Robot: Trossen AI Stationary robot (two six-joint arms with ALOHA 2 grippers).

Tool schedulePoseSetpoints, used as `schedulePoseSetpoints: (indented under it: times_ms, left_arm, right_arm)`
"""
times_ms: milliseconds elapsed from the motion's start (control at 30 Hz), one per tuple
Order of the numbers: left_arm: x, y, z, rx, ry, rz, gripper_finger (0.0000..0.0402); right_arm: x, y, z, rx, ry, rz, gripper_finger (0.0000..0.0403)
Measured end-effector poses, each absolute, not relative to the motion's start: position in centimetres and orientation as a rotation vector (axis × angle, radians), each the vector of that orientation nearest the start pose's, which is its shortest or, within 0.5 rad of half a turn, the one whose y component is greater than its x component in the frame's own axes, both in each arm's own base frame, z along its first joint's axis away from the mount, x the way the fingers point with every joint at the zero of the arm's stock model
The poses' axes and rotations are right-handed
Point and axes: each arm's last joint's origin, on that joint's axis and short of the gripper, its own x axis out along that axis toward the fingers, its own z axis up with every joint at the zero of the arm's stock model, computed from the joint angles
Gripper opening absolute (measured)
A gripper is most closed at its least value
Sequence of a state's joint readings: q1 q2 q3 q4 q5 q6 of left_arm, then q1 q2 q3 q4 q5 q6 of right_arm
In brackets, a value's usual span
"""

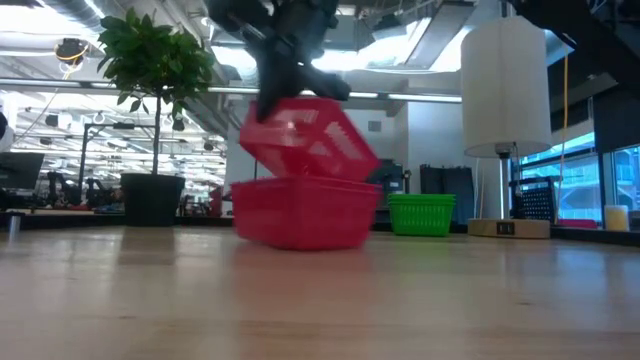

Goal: Stack baskets by color
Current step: Stack the right red bin on the left red bins

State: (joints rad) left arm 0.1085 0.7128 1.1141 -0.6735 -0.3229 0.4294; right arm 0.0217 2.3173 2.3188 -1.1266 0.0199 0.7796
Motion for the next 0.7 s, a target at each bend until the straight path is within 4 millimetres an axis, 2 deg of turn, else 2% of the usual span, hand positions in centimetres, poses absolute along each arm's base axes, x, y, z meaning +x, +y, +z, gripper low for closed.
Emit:
schedulePoseSetpoints:
  times_ms: [500, 700]
  left_arm:
    - [11.2, 2.1, 40.1, 0.450, 0.361, 0.364, 0.0027]
    - [11.2, 2.2, 40.1, 0.450, 0.361, 0.365, 0.0027]
  right_arm:
    - [46.8, 0.7, 26.4, 0.589, 1.249, -0.511, 0.0002]
    - [46.6, 0.6, 26.4, 0.568, 1.265, -0.503, 0.0008]
